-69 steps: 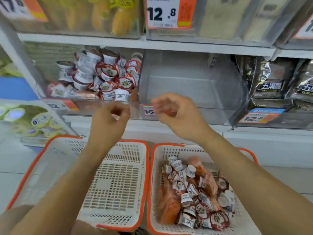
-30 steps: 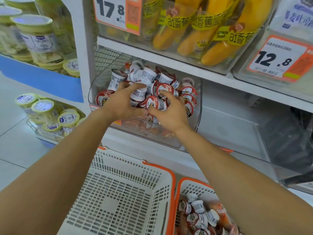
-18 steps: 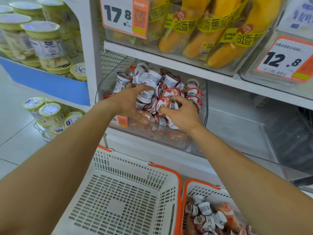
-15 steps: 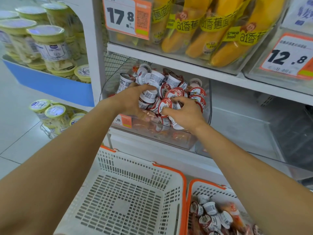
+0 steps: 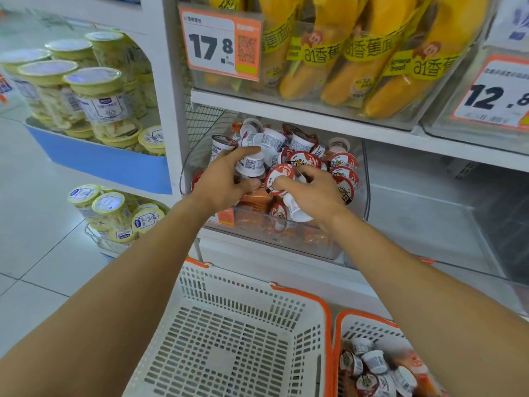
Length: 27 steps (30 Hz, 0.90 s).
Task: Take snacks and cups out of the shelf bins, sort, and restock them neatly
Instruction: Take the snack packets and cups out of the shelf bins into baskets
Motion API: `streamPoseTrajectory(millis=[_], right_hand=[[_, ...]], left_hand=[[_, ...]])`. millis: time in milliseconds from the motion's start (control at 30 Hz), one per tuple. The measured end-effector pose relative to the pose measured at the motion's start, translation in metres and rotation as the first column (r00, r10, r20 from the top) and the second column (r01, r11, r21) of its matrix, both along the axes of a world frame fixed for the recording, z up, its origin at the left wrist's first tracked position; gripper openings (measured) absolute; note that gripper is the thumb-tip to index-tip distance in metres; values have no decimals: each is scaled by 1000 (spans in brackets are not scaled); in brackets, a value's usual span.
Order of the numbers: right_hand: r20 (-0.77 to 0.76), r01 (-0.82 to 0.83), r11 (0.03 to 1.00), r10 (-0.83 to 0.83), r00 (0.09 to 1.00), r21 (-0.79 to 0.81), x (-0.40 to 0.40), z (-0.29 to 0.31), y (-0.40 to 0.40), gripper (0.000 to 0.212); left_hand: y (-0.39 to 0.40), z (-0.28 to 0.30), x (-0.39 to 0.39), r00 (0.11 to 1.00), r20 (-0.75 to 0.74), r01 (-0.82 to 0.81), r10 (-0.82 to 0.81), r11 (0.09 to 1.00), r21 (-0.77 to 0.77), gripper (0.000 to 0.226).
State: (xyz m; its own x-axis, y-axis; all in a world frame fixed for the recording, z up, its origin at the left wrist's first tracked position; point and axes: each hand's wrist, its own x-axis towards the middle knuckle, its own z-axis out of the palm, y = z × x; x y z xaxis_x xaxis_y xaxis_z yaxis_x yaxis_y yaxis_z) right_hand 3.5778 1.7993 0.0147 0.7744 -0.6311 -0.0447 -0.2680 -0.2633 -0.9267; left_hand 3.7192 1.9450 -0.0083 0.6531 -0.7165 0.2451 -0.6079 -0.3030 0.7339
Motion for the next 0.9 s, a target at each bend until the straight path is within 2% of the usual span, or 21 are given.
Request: streamPoseTrajectory(millis=[100,167,233,333,533,633,767,900], right_hand=[[34,-16,980,10,999,199,8,4,4,36],[44,-39,974,30,999,225,14,3,9,49],[46,-24,972,13,999,235,17,0,14,53],[68,17,950,-40,997,313,22,-2,18,45],[132,53,923,-112,985,382,20,-1,21,51],[218,9,883,-125,968,470,11,-2,16,38],[310,-56,855,-125,943,515,-1,-4,10,26],[330,-59,838,-147,932,542,-10,-7,9,34]], left_hand=[[-3,-6,0,997,-55,-51,48,997,-55,72],[-5,-4,-1,995,-84,-62,56,996,-67,76],[-8,0,-3,995,-85,-64,60,997,-42,76],[-9,1,-4,997,-22,-68,68,998,12,71],[-5,0,-9,996,-29,-89,86,989,-117,66],[-8,8,-19,995,13,-93,98,969,-230,58],[-15,15,-29,992,104,-45,77,959,-280,50],[-20,7,-37,990,76,-81,116,932,-353,53]])
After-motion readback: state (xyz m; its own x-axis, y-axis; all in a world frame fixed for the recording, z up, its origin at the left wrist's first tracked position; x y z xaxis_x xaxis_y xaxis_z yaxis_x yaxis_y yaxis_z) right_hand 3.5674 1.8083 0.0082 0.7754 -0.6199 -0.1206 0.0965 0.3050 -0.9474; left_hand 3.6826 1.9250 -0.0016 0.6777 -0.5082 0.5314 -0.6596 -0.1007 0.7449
